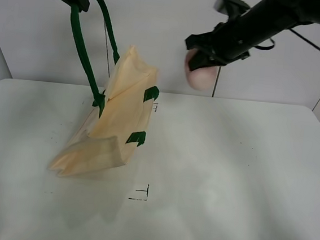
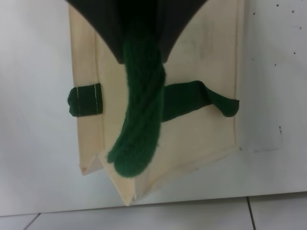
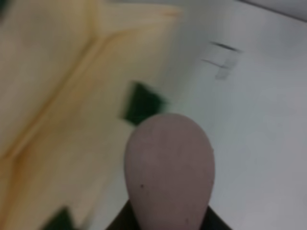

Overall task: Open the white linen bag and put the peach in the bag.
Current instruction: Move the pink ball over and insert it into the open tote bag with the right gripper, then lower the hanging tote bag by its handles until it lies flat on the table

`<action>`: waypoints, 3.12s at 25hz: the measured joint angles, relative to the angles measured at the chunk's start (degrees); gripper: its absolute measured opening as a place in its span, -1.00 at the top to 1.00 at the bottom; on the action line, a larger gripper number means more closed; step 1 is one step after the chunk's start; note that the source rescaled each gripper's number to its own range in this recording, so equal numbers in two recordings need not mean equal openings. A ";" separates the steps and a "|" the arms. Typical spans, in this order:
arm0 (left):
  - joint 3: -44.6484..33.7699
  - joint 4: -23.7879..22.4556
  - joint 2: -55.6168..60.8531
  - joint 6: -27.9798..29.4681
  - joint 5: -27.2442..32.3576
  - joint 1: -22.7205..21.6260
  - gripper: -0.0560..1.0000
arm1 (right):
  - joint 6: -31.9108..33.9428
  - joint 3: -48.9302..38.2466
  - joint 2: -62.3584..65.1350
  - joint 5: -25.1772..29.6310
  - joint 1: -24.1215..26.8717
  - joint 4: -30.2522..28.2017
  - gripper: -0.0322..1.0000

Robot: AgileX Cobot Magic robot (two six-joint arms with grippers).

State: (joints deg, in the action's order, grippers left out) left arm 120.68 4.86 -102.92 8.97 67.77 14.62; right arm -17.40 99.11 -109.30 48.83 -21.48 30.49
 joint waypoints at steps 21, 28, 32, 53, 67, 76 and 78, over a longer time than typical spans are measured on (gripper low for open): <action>0.00 0.00 0.00 0.00 0.00 0.00 0.89 | -4.26 0.18 -17.13 -19.56 -13.64 9.78 0.07; 0.00 0.00 0.00 0.00 0.00 0.00 0.89 | -2.53 0.31 -16.70 -16.29 -13.50 5.70 -0.94; 0.00 0.00 0.00 0.00 0.00 0.00 0.89 | 5.64 0.57 -14.57 -9.89 -11.14 -3.67 -0.94; 0.00 0.00 0.00 0.00 0.00 0.00 0.89 | 19.23 0.71 -13.15 12.80 17.35 -27.67 -0.94; 0.00 0.00 0.00 0.00 0.00 0.00 0.89 | 15.95 -2.76 -8.72 20.49 19.18 -27.50 -0.94; 0.00 0.00 0.00 0.00 0.00 0.00 0.89 | 15.89 -23.58 14.98 20.44 19.18 -27.06 -0.94; 0.00 0.00 0.00 0.00 0.00 0.00 0.89 | 15.89 -29.91 22.92 20.44 19.18 -27.06 -0.94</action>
State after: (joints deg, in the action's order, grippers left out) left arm 120.68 4.86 -102.92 8.97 67.77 14.62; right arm -1.51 69.20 -86.38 69.28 -2.30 3.44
